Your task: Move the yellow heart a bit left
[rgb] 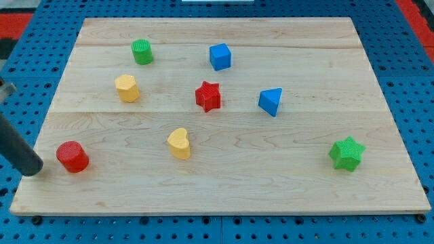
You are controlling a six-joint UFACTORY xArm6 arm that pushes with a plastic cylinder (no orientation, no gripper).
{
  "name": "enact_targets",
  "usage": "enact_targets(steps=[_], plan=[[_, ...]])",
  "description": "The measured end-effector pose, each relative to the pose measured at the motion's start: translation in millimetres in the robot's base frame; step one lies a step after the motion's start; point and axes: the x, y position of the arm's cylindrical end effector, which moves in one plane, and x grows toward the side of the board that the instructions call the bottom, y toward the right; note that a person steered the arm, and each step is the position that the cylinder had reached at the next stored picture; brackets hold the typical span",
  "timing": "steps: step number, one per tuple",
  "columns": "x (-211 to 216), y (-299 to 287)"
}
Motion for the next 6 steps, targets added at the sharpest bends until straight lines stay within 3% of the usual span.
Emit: enact_targets(steps=[1, 2, 3, 4, 5, 6], plan=[[-17, 59], [-32, 78], [7, 105], [7, 217], [-29, 261], [-30, 220]])
